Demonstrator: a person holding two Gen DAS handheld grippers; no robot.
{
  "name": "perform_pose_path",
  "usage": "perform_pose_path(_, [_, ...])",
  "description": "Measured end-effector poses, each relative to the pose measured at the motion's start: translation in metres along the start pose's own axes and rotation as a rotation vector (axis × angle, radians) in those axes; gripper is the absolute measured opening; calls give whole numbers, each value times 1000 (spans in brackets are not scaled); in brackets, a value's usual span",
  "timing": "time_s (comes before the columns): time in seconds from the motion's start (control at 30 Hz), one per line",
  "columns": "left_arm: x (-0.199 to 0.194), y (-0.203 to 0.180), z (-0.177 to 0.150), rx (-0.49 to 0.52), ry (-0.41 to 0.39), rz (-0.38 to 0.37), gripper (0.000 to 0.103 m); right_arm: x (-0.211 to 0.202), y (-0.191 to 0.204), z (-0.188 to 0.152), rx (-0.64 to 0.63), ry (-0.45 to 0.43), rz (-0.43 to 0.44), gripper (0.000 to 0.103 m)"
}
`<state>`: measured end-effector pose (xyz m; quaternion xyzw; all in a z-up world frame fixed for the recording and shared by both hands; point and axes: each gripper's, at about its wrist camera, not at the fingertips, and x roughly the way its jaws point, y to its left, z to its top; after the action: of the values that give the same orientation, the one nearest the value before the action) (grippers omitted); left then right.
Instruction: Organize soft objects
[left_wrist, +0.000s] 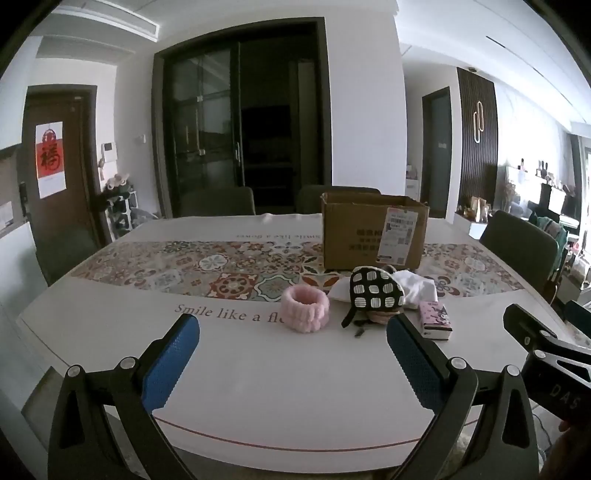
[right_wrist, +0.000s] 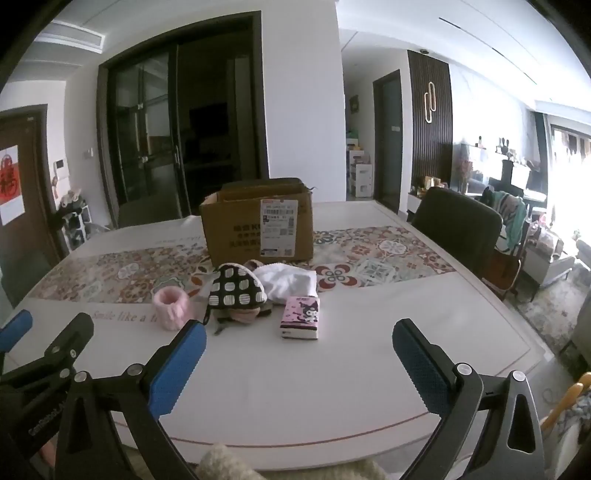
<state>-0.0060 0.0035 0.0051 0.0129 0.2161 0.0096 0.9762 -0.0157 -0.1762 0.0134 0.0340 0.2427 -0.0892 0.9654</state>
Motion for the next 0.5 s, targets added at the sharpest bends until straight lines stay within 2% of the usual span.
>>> perform_pose_path(0.5, [-1,3,1,-3,-2,3,103,0,-1,0,0,1,1,102])
